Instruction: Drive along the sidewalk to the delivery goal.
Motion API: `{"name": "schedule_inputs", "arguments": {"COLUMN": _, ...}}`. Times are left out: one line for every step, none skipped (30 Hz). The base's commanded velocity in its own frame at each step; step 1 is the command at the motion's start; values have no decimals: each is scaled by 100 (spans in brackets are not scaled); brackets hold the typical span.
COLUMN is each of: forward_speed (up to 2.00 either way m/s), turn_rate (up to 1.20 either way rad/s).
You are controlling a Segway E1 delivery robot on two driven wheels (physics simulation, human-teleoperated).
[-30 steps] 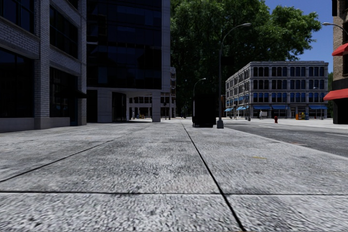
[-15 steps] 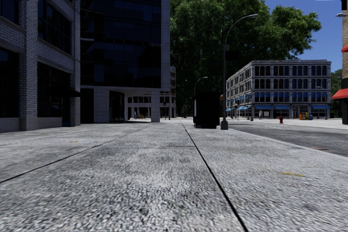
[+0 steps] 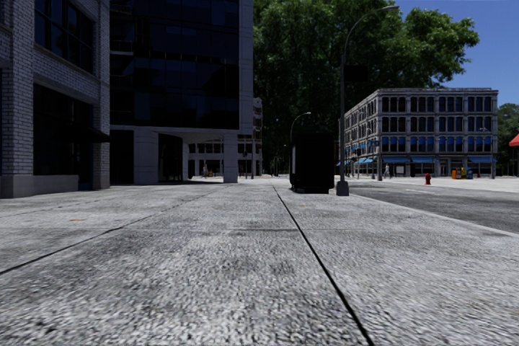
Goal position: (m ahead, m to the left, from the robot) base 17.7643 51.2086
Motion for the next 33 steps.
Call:
{"name": "schedule_inputs", "arguments": {"forward_speed": 200, "turn_rate": 0}}
{"name": "schedule_inputs", "arguments": {"forward_speed": 200, "turn_rate": 0}}
{"name": "schedule_inputs", "arguments": {"forward_speed": 200, "turn_rate": 0}}
{"name": "schedule_inputs", "arguments": {"forward_speed": 200, "turn_rate": 0}}
{"name": "schedule_inputs", "arguments": {"forward_speed": 200, "turn_rate": 0}}
{"name": "schedule_inputs", "arguments": {"forward_speed": 200, "turn_rate": 0}}
{"name": "schedule_inputs", "arguments": {"forward_speed": 200, "turn_rate": 0}}
{"name": "schedule_inputs", "arguments": {"forward_speed": 200, "turn_rate": 0}}
{"name": "schedule_inputs", "arguments": {"forward_speed": 200, "turn_rate": 0}}
{"name": "schedule_inputs", "arguments": {"forward_speed": 200, "turn_rate": 0}}
{"name": "schedule_inputs", "arguments": {"forward_speed": 200, "turn_rate": 0}}
{"name": "schedule_inputs", "arguments": {"forward_speed": 200, "turn_rate": 0}}
{"name": "schedule_inputs", "arguments": {"forward_speed": 200, "turn_rate": 0}}
{"name": "schedule_inputs", "arguments": {"forward_speed": 200, "turn_rate": 0}}
{"name": "schedule_inputs", "arguments": {"forward_speed": 200, "turn_rate": 0}}
{"name": "schedule_inputs", "arguments": {"forward_speed": 200, "turn_rate": 0}}
{"name": "schedule_inputs", "arguments": {"forward_speed": 200, "turn_rate": 0}}
{"name": "schedule_inputs", "arguments": {"forward_speed": 200, "turn_rate": 0}}
{"name": "schedule_inputs", "arguments": {"forward_speed": 200, "turn_rate": 0}}
{"name": "schedule_inputs", "arguments": {"forward_speed": 200, "turn_rate": 0}}
{"name": "schedule_inputs", "arguments": {"forward_speed": 200, "turn_rate": 0}}
{"name": "schedule_inputs", "arguments": {"forward_speed": 200, "turn_rate": 0}}
{"name": "schedule_inputs", "arguments": {"forward_speed": 200, "turn_rate": 0}}
{"name": "schedule_inputs", "arguments": {"forward_speed": 200, "turn_rate": 0}}
{"name": "schedule_inputs", "arguments": {"forward_speed": 200, "turn_rate": 0}}
{"name": "schedule_inputs", "arguments": {"forward_speed": 200, "turn_rate": 0}}
{"name": "schedule_inputs", "arguments": {"forward_speed": 200, "turn_rate": 0}}
{"name": "schedule_inputs", "arguments": {"forward_speed": 200, "turn_rate": 0}}
{"name": "schedule_inputs", "arguments": {"forward_speed": 200, "turn_rate": 0}}
{"name": "schedule_inputs", "arguments": {"forward_speed": 200, "turn_rate": 0}}
{"name": "schedule_inputs", "arguments": {"forward_speed": 200, "turn_rate": 0}}
{"name": "schedule_inputs", "arguments": {"forward_speed": 200, "turn_rate": 0}}
{"name": "schedule_inputs", "arguments": {"forward_speed": 200, "turn_rate": 0}}
